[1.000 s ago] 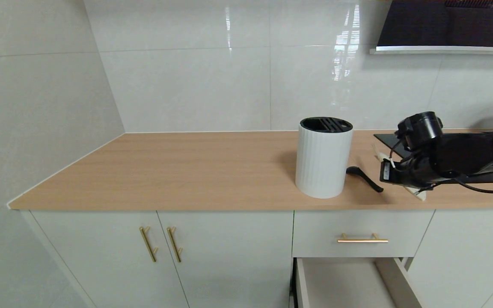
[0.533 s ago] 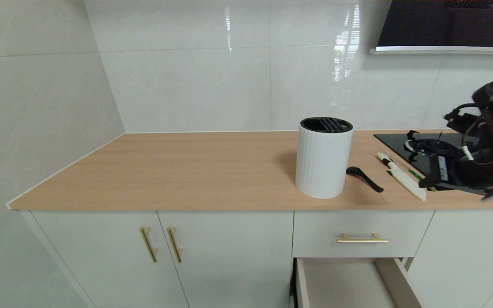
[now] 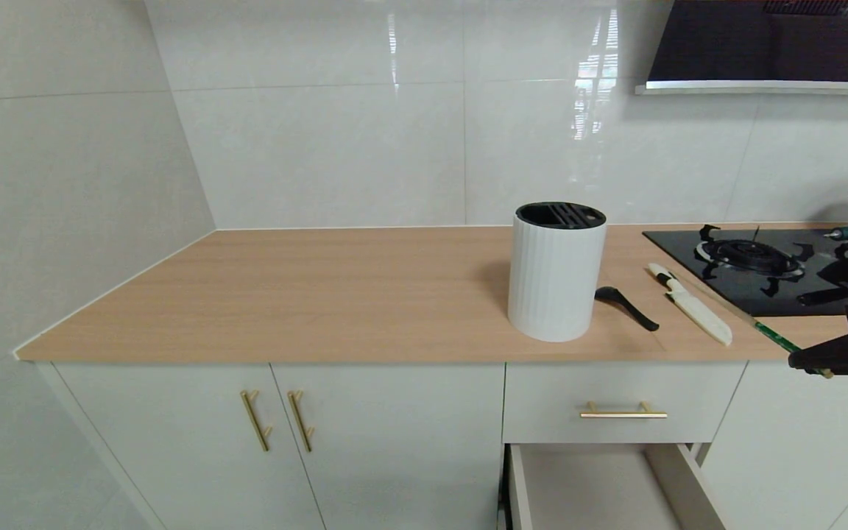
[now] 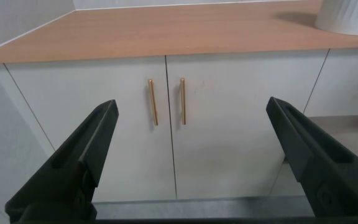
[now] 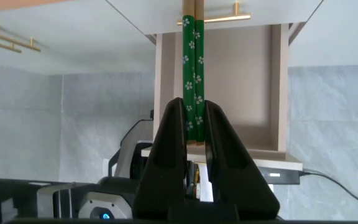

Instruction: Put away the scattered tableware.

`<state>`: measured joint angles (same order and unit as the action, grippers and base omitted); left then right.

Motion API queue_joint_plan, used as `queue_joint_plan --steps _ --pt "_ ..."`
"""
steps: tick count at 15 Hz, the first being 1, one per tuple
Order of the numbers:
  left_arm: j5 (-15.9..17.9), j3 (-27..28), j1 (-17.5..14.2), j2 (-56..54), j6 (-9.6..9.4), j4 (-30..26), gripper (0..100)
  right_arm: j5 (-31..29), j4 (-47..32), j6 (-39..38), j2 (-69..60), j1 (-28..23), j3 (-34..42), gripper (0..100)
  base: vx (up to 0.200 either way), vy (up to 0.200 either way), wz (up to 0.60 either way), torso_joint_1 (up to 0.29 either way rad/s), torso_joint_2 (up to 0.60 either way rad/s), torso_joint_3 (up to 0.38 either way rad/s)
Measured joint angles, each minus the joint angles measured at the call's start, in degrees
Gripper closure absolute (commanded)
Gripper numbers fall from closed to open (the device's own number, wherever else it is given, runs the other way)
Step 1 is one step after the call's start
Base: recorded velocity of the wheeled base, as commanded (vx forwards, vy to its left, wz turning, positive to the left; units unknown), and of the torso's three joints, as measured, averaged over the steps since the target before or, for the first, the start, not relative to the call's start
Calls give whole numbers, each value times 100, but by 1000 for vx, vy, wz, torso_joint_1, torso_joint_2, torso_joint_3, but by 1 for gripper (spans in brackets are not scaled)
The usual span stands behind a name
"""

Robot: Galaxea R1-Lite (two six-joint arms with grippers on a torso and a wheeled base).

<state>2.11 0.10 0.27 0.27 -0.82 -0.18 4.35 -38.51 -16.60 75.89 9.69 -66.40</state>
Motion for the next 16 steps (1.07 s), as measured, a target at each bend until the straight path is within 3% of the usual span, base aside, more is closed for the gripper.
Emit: queue_joint_plan --steps 8,16 --pt "0 0 0 2 2 5 0 0 9 238 -26 11 185 100 0 0 0 -14 28 17" --pt "0 0 0 2 2 2 0 -17 112 251 -23 108 310 100 0 0 0 -193 458 261"
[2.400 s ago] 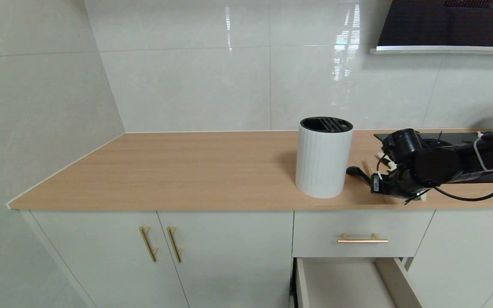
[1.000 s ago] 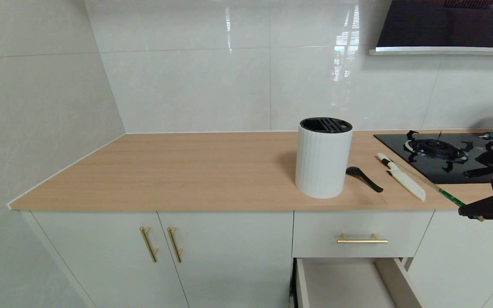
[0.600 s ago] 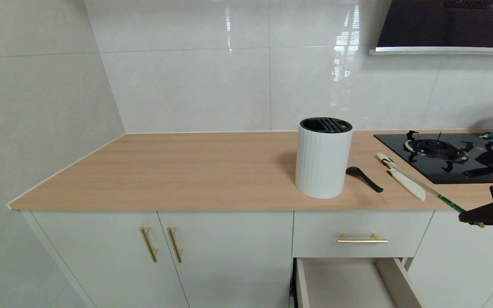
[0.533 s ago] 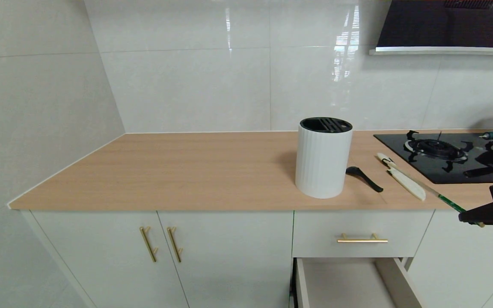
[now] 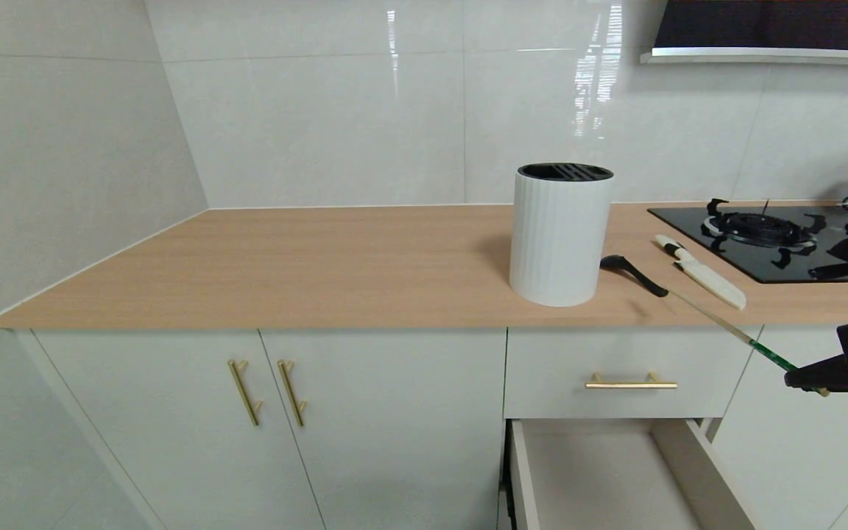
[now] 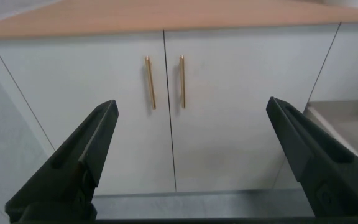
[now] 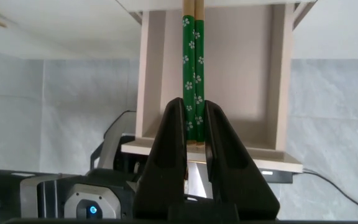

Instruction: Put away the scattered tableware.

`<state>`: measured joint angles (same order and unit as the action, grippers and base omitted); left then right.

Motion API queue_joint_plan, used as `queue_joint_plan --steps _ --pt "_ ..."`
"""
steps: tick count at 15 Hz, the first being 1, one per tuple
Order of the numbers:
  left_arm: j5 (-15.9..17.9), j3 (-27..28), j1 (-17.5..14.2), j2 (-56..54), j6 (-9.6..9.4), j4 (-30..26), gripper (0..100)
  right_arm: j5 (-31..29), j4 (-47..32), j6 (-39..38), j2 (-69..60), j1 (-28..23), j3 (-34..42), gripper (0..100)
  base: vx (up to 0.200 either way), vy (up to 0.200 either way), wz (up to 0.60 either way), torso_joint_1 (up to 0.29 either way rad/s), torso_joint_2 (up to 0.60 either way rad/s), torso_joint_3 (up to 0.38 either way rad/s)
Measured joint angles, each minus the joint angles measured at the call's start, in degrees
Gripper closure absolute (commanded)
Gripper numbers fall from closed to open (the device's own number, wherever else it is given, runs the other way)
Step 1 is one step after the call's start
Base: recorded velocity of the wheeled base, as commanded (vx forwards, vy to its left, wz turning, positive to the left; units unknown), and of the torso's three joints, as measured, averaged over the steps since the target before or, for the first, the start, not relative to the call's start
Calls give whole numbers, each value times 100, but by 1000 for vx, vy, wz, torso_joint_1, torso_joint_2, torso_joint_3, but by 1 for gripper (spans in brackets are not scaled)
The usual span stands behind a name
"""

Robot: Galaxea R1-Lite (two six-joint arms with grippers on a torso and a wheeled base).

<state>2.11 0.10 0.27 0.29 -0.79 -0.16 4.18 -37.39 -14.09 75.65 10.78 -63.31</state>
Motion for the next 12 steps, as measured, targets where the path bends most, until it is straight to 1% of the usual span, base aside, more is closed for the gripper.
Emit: queue_joint_plan --steps 5,9,12 --pt "0 0 0 0 -2 -6 0 -90 -2 -2 0 179 68 100 0 0 0 -172 450 278" --pt "0 0 0 -2 0 -5 0 -90 46 2 6 199 113 100 0 0 0 -33 93 59" --pt "0 0 -2 0 0 -2 0 -99 132 4 20 234 187 100 0 0 0 -103 300 206"
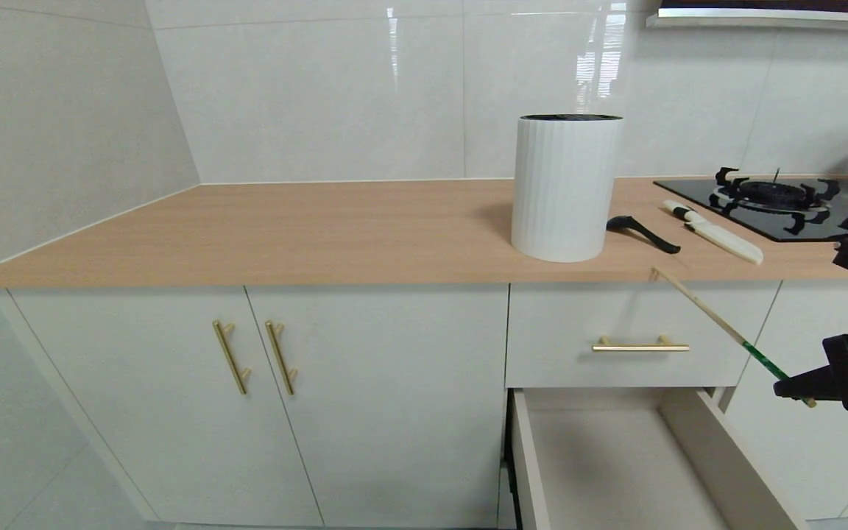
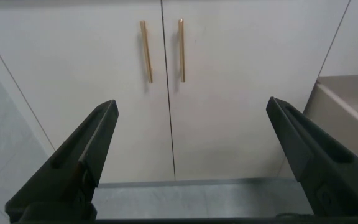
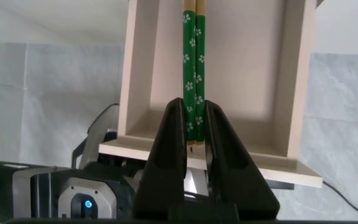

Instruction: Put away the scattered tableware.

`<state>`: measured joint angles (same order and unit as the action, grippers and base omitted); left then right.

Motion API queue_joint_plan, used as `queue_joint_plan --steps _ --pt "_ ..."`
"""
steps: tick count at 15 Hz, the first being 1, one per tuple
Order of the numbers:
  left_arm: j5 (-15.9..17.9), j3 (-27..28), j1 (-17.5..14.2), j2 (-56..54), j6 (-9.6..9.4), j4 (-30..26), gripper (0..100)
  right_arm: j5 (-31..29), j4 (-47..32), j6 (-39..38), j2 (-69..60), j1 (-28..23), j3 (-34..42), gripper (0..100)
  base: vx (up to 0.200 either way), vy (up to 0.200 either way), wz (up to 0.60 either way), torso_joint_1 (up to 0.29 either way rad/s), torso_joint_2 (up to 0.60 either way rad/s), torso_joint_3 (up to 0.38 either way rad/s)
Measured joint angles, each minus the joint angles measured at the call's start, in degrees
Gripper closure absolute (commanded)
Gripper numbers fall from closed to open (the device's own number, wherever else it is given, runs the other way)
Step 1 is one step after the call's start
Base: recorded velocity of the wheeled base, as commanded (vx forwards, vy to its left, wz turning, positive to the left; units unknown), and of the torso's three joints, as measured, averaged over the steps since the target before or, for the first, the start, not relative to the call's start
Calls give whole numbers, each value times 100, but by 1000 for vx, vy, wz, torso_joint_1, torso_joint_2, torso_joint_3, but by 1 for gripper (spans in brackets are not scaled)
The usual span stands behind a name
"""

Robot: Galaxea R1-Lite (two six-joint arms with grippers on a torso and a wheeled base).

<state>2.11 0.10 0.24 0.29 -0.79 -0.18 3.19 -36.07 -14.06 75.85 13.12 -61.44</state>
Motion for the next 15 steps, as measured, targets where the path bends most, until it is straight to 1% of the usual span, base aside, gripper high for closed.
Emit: queue_joint_plan --steps 4,6,10,15 --pt "0 0 2 0 0 0 0 -13 85 5 20 61 94 100 0 0 0 -127 430 301" --pt "-1 0 2 -2 0 -2 0 -16 85 126 37 63 111 100 0 0 0 -68 259 188" --pt "0 0 2 -2 -2 -2 0 -5 93 238 105 129 202 100 0 0 0 -10 44 22" --pt "0 0 2 -2 0 -4 0 -24 46 502 394 769 550 100 0 0 0 0 0 0"
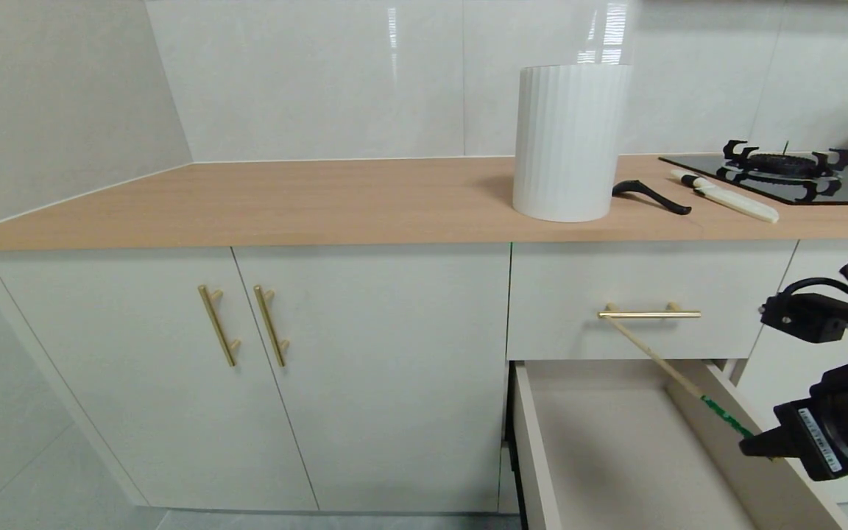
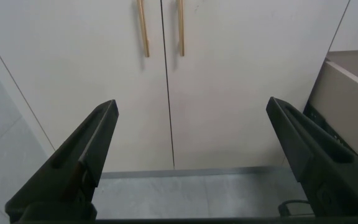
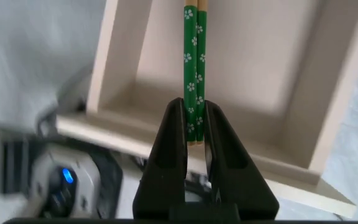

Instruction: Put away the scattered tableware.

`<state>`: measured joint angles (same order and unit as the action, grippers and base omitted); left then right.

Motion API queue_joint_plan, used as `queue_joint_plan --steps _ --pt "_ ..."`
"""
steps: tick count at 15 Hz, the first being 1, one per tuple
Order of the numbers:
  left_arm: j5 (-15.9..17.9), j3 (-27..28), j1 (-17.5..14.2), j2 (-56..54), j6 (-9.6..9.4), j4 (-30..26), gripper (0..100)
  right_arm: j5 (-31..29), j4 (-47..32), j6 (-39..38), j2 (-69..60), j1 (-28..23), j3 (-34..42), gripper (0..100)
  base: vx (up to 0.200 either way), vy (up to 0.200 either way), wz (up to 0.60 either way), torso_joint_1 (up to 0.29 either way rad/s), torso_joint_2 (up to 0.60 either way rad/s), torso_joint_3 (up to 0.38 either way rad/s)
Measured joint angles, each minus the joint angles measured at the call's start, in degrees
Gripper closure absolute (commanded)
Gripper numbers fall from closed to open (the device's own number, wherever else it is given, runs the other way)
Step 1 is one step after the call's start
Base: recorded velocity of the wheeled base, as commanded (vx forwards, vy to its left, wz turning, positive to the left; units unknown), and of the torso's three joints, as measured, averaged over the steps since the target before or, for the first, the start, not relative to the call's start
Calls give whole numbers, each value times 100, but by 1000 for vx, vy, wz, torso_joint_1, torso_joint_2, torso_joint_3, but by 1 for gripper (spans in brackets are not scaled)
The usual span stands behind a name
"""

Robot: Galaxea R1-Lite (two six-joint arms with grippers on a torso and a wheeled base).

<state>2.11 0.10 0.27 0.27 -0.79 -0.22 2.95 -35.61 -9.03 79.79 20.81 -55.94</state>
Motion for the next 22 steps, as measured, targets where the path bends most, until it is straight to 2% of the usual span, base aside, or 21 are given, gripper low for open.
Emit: queue_joint_plan --steps 3,10,12,17,22 --pt "0 0 0 2 -2 4 0 2 -71 15 475 124 60 100 0 0 0 0 0 0" --pt "0 0 0 0 -2 4 0 20 35 -240 2710 149 -168 100 0 0 0 0 0 0" --pt "2 0 0 0 0 4 0 30 783 -500 3267 149 -263 100 0 0 0 0 0 0" --pt "0 0 0 0 -2 4 0 -22 1949 -1037 4244 304 -240 100 0 0 0 0 0 0" --pt "0 0 0 2 -10 4 0 -752 2525 -1359 4723 597 -87 100 0 0 0 0 0 0"
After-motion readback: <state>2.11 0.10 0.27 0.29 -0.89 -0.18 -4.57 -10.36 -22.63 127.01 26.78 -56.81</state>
